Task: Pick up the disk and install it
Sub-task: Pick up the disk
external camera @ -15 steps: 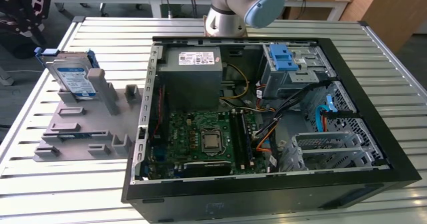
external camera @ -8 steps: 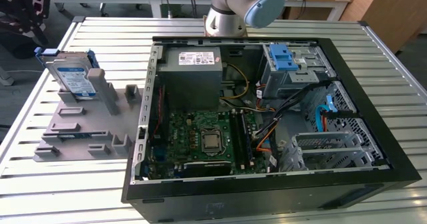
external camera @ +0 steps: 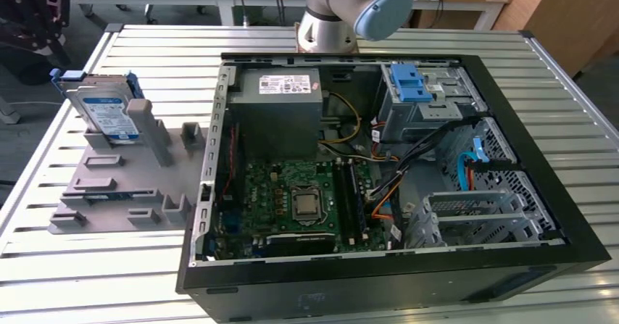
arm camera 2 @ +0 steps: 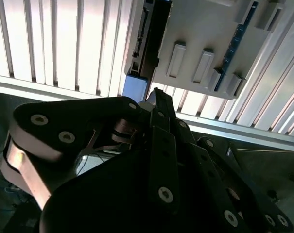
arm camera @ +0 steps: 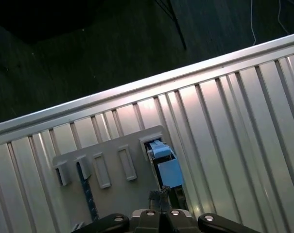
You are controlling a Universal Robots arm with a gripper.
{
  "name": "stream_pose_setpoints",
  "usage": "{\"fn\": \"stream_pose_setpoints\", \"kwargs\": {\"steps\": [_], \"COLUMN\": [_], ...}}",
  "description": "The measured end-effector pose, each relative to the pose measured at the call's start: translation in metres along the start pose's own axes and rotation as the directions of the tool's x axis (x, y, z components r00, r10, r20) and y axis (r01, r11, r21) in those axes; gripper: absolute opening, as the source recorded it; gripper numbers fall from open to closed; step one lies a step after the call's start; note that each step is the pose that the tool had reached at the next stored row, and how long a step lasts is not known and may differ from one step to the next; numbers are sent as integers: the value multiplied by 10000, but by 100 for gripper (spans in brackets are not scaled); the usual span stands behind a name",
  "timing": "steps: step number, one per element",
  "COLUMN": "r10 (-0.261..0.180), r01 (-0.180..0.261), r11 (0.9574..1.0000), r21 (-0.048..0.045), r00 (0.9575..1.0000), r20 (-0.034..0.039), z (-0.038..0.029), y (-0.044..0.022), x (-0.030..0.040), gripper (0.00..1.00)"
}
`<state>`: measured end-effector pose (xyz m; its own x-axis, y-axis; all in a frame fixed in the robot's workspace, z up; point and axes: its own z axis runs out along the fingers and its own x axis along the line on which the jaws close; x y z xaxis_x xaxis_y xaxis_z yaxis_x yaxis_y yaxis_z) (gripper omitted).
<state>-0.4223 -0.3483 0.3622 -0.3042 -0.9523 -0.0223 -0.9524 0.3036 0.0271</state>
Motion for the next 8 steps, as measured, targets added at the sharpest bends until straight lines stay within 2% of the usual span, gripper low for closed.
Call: {"fn": "stream_pose_setpoints", "kwargs": {"steps": [3,6,8], "r10": [-459,-911,-1235], "r01": [459,911,1235], "r11": [9989,9958,9923], "r21": [18,26,26], "r00": [9989,9958,9923], "r20": [13,31,30], "z": [5,10,14], "y": [0,0,-1], "x": [0,0,0], "gripper": [11,11,23]}}
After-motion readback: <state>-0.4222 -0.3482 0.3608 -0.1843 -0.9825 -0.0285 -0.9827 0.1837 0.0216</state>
